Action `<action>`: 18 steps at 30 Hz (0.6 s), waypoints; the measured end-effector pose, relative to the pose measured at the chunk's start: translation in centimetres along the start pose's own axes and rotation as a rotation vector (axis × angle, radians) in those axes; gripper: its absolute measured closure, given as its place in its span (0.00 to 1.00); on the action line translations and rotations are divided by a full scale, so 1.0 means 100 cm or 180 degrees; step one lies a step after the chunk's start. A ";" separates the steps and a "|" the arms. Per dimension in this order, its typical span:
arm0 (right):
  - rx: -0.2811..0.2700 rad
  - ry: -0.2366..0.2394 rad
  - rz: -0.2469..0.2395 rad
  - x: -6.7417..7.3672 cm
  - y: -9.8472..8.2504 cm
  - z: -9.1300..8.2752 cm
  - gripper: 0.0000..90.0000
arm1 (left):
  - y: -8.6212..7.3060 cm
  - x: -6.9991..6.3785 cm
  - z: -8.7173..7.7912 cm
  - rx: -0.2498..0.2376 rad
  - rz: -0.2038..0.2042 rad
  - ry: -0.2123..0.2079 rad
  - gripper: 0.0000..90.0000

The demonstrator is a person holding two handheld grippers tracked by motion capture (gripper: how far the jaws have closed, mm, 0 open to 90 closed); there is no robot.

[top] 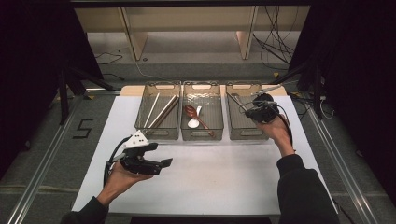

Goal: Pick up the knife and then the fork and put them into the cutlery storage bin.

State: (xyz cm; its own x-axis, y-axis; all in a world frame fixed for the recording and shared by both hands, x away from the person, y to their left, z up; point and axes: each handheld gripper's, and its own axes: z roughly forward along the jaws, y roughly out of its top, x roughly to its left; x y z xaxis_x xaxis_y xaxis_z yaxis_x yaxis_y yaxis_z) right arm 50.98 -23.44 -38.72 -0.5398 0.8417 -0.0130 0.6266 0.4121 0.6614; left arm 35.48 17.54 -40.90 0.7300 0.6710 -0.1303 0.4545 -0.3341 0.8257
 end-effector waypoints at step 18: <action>0.0099 -0.0159 0.0238 -0.008 0.005 0.016 0.97 | -0.001 0.000 0.000 0.0030 -0.0001 -0.0012 0.19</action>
State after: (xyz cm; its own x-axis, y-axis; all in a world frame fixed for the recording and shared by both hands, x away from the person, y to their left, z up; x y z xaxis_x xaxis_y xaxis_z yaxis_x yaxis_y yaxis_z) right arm 52.60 -23.33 -39.61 -0.4627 0.8865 -0.0024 0.6818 0.3576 0.6383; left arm 35.46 17.52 -40.97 0.7317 0.6686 -0.1326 0.4595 -0.3401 0.8205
